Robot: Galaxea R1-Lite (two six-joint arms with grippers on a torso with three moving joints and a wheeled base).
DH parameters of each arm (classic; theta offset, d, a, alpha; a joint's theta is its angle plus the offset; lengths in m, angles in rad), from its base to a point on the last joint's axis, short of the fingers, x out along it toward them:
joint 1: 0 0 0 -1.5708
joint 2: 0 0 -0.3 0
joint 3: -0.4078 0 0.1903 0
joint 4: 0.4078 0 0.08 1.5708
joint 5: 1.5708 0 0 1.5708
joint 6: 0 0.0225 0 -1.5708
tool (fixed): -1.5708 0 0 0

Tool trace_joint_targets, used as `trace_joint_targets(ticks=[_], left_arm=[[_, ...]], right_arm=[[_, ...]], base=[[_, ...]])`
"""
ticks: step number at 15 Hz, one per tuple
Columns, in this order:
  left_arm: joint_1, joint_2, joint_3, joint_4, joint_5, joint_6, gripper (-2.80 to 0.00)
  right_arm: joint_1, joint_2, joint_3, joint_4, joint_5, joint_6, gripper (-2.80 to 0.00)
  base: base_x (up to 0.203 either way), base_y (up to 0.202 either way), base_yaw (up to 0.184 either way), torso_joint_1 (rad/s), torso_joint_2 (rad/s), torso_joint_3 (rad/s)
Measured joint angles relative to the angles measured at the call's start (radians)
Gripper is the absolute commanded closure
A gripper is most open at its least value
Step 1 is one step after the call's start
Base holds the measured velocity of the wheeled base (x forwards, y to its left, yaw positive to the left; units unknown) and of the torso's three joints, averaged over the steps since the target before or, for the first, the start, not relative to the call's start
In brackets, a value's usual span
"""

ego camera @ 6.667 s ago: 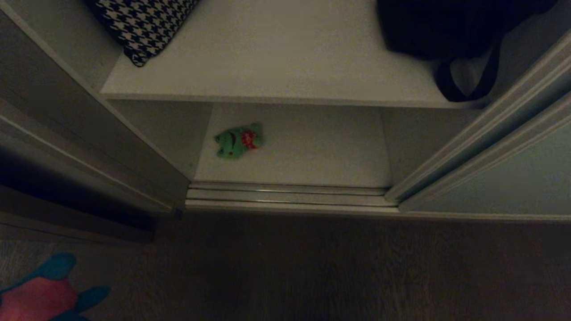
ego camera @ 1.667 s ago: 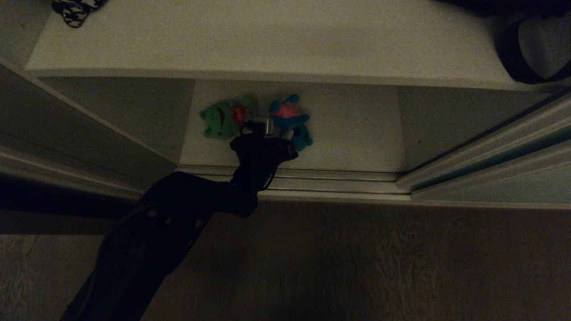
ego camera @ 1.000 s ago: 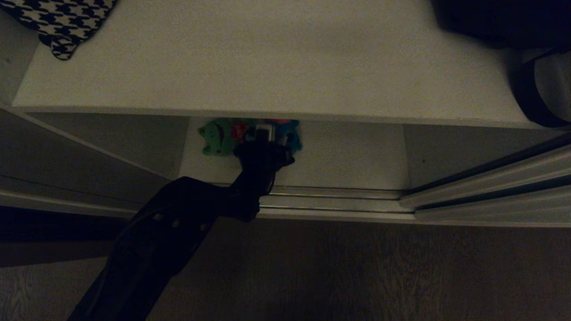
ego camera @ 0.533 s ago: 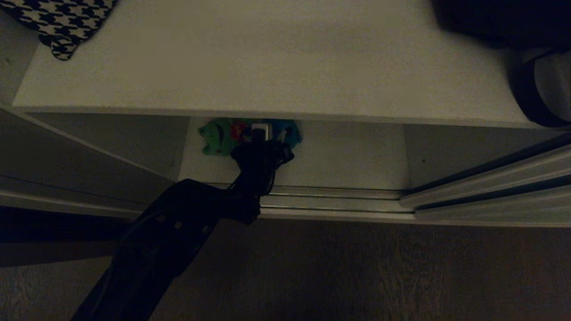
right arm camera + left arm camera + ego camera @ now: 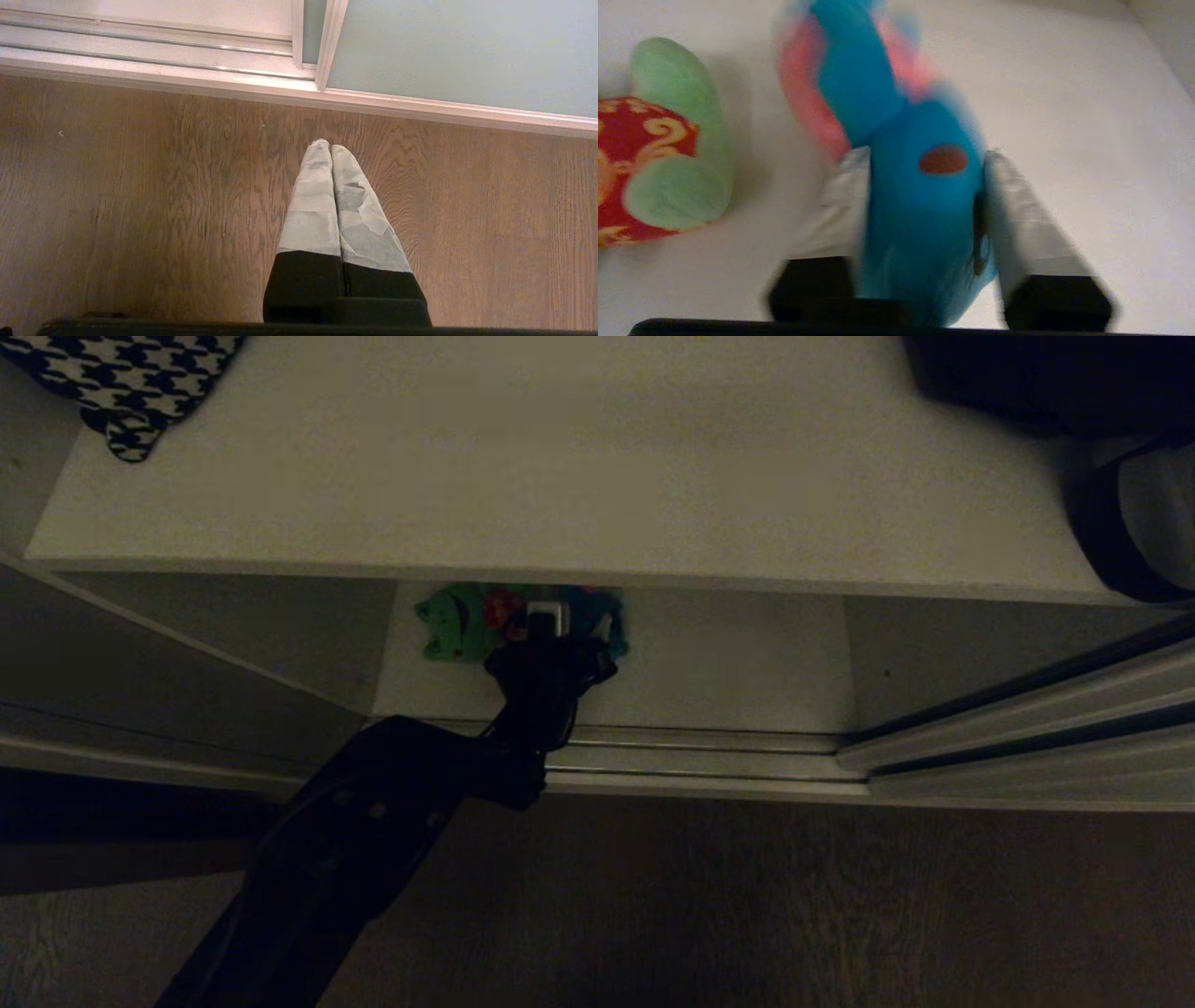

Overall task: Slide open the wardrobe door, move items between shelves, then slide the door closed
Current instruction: Place the blue doll on the lower shelf

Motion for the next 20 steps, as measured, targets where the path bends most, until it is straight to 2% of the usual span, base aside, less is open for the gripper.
trace_joint_targets(ticks=[5,9,10,11,13,16,20], left_arm=[[0.000,0.000,-0.001,-0.016,0.002,-0.017,-2.80],[0.000,-0.052,0.017,-0.034,0.013,-0.005,-2.80],[0.001,-0.071,0.036,-0.028,0.011,0.005,-1.56],[0.003,-0.091,0.063,-0.024,0.010,0.013,0.00],[0.006,-0.142,0.138,0.002,0.004,0.019,0.00],[0.009,-0.248,0.268,0.143,-0.001,0.009,0.00],[0.012,-0.471,0.509,0.286,-0.002,-0.001,0.00]], right_arm=[[0.000,0.000,0.000,0.000,0.000,-0.001,0.00],[0.000,0.000,0.000,0.000,0.000,0.000,0.00],[0.000,0.000,0.000,-0.001,0.000,0.000,0.00],[0.000,0.000,0.000,0.000,0.000,0.000,0.00],[0.000,0.000,0.000,0.000,0.000,-0.001,0.00],[0.000,0.000,0.000,0.000,0.000,0.000,0.00],[0.000,0.000,0.000,0.000,0.000,-0.001,0.00]], base=[[0.000,0.000,0.000,0.000,0.00,0.000],[0.000,0.000,0.000,0.000,0.00,0.000],[0.000,0.000,0.000,0.000,0.00,0.000],[0.000,0.000,0.000,0.000,0.00,0.000],[0.000,0.000,0.000,0.000,0.00,0.000],[0.000,0.000,0.000,0.000,0.00,0.000],[0.000,0.000,0.000,0.000,0.00,0.000]])
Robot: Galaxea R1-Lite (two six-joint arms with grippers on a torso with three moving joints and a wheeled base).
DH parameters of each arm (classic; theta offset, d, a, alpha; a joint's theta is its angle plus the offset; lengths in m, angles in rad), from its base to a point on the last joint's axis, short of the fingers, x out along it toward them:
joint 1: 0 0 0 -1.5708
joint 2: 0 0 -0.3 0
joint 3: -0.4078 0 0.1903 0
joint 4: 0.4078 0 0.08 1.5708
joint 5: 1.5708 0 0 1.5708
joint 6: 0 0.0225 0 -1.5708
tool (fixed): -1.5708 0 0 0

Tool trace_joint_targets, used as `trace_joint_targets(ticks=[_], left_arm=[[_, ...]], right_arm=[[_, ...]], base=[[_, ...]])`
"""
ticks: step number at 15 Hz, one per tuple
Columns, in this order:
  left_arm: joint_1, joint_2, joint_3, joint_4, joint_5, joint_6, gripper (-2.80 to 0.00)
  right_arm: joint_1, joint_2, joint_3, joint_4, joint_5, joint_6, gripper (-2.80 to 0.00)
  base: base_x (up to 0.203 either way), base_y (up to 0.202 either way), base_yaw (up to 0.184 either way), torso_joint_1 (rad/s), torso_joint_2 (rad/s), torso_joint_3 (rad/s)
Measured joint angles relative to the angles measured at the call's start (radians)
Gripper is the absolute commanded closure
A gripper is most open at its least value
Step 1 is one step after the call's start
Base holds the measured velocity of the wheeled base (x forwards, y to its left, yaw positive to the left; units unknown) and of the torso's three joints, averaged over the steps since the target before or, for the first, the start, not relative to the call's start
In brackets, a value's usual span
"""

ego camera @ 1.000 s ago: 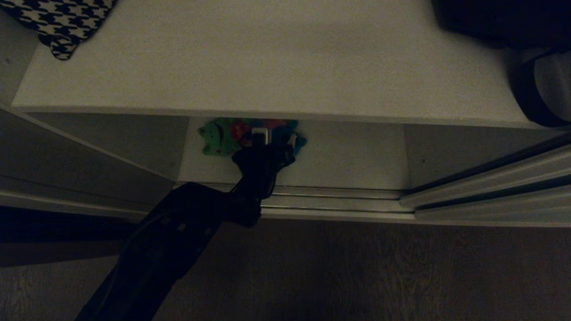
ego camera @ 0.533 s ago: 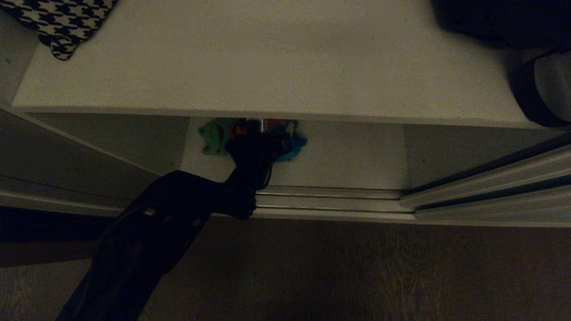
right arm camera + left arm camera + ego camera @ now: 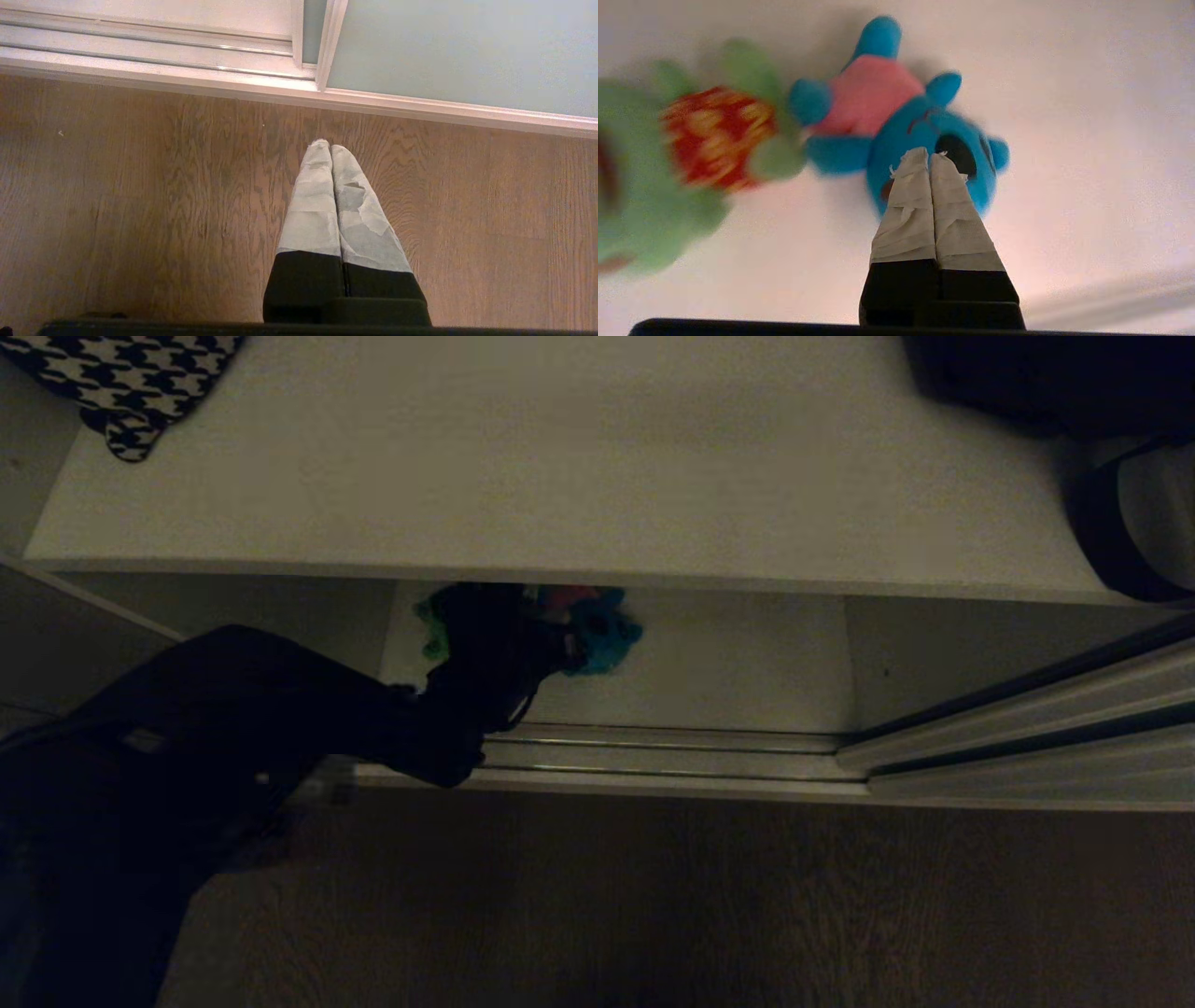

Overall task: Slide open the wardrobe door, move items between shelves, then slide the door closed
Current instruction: Place the blue doll on the lower shelf, then close the door

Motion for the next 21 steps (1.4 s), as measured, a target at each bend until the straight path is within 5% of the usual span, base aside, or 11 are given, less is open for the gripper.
trace_joint_targets(ticks=[10,16,21], left_arm=[[0.046,-0.775,0.676,0.434,0.007,0.000,0.00],[0.118,-1.284,0.825,0.808,-0.001,0.001,0.00],[0.182,-1.595,0.925,1.128,-0.124,-0.002,0.00]], right_arm=[[0.000,0.000,0.000,0.000,0.000,0.000,0.00],[0.000,0.000,0.000,0.000,0.000,0.000,0.00],[0.000,0.000,0.000,0.000,0.000,0.000,0.00]], base=[[0.000,0.000,0.000,0.000,0.00,0.000],[0.000,0.000,0.000,0.000,0.00,0.000],[0.000,0.000,0.000,0.000,0.00,0.000]])
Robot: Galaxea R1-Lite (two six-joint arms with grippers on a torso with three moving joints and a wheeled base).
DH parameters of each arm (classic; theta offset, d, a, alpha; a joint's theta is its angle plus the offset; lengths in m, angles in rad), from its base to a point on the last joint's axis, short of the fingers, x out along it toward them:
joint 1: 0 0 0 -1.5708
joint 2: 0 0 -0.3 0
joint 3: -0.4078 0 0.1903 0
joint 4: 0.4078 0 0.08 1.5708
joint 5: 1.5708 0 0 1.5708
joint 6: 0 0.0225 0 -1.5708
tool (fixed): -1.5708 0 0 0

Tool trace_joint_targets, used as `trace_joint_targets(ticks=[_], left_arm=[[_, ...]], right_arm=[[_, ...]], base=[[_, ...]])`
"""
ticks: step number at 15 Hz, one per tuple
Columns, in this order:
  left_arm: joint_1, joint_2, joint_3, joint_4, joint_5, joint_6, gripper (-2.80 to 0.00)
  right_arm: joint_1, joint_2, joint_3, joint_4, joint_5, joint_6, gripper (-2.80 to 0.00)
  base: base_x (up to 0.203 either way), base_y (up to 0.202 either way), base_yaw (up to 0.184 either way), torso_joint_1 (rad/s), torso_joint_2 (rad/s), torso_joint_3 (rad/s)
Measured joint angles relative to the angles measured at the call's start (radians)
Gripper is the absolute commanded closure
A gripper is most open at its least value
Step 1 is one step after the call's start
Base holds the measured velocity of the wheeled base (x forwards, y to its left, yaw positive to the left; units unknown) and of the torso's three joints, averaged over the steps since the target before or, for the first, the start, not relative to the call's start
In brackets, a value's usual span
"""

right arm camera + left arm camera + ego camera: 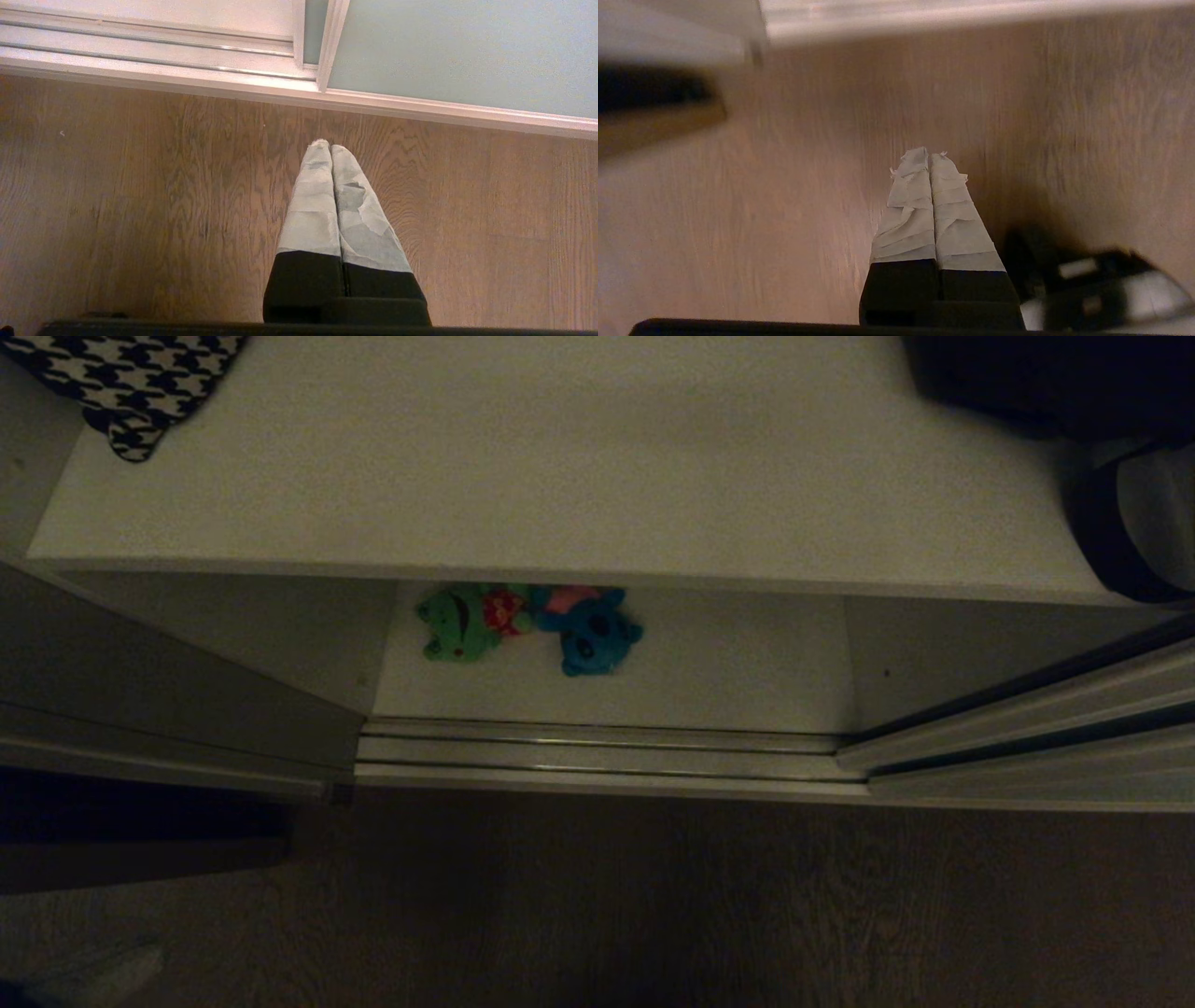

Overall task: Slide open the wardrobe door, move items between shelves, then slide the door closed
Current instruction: Close the door

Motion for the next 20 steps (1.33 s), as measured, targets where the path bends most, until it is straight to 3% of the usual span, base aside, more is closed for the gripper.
trace_joint_targets(ticks=[2,6,8,11,13,17,20], left_arm=[[0.049,-0.122,0.012,0.053,-0.019,0.000,0.00],[0.117,-0.311,0.119,0.015,0.004,-0.019,0.00],[0.127,-0.341,0.235,-0.094,0.013,-0.022,0.00],[0.137,-0.359,0.432,-0.362,0.025,0.010,0.00],[0.178,-0.380,0.486,-0.466,0.008,0.021,0.00],[0.227,-0.556,0.497,-0.306,-0.039,0.021,0.00],[0.240,-0.618,0.500,-0.284,-0.012,-0.046,0.00]], right_arm=[[0.000,0.000,0.000,0.000,0.000,0.000,0.00],[0.000,0.000,0.000,0.000,0.001,0.000,0.00],[0.000,0.000,0.000,0.000,0.001,-0.001,0.00],[0.000,0.000,0.000,0.000,0.000,0.000,0.00],[0.000,0.000,0.000,0.000,0.001,0.000,0.00],[0.000,0.000,0.000,0.000,0.000,0.000,0.00],[0.000,0.000,0.000,0.000,0.001,0.000,0.00]], base=[[0.000,0.000,0.000,0.000,0.00,0.000],[0.000,0.000,0.000,0.000,0.00,0.000],[0.000,0.000,0.000,0.000,0.00,0.000],[0.000,0.000,0.000,0.000,0.00,0.000],[0.000,0.000,0.000,0.000,0.00,0.000],[0.000,0.000,0.000,0.000,0.00,0.000],[0.000,0.000,0.000,0.000,0.00,0.000]])
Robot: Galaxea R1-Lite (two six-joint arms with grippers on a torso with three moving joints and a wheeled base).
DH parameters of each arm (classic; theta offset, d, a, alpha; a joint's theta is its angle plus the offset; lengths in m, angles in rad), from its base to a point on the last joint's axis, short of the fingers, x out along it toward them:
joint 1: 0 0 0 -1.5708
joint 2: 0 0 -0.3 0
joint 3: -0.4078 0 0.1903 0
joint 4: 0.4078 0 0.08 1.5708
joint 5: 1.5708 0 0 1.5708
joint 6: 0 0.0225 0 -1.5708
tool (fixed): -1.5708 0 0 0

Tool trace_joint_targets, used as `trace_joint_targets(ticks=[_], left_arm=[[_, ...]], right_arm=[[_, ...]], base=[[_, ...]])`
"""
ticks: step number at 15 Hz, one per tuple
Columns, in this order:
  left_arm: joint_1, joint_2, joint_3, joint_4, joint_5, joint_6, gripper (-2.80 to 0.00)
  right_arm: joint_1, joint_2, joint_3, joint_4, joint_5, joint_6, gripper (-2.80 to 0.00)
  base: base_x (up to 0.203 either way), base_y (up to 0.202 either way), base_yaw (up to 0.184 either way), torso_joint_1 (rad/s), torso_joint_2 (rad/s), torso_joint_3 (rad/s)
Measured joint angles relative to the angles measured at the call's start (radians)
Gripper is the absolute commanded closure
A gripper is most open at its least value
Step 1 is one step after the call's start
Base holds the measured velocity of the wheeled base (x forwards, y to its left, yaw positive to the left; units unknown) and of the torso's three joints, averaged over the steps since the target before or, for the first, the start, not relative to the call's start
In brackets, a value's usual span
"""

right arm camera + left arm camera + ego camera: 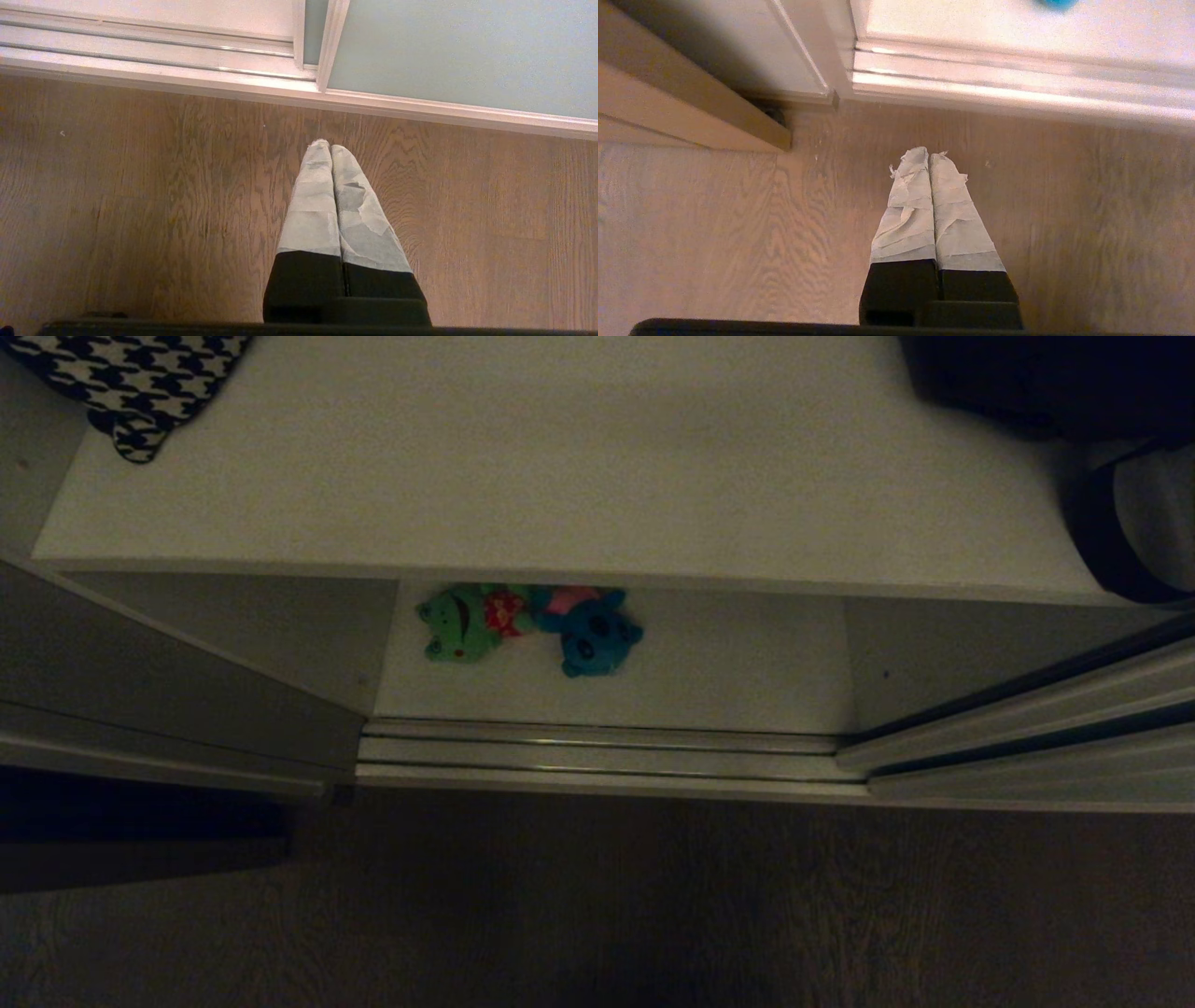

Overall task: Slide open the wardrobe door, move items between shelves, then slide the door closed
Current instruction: Close the door

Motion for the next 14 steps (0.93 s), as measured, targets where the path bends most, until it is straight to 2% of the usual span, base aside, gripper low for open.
trace_joint_targets(ticks=[2,4,7,14], left_arm=[[0.001,-0.015,0.001,0.002,0.005,0.016,0.00],[0.002,-0.020,0.002,0.034,0.029,0.065,0.00],[0.002,-0.024,0.003,0.047,-0.015,0.145,0.00],[0.001,-0.025,0.004,0.049,-0.020,0.153,0.00]], right_arm=[[0.000,0.000,0.000,0.000,-0.001,0.000,0.00],[0.000,0.000,0.000,0.000,-0.001,0.000,0.00],[0.000,0.000,0.000,0.000,0.000,-0.001,0.00],[0.000,0.000,0.000,0.000,-0.001,0.000,0.00]], base=[[0.000,0.000,0.000,0.000,0.00,0.000],[0.000,0.000,0.000,0.000,0.00,0.000],[0.000,0.000,0.000,0.000,0.00,0.000],[0.000,0.000,0.000,0.000,0.00,0.000]])
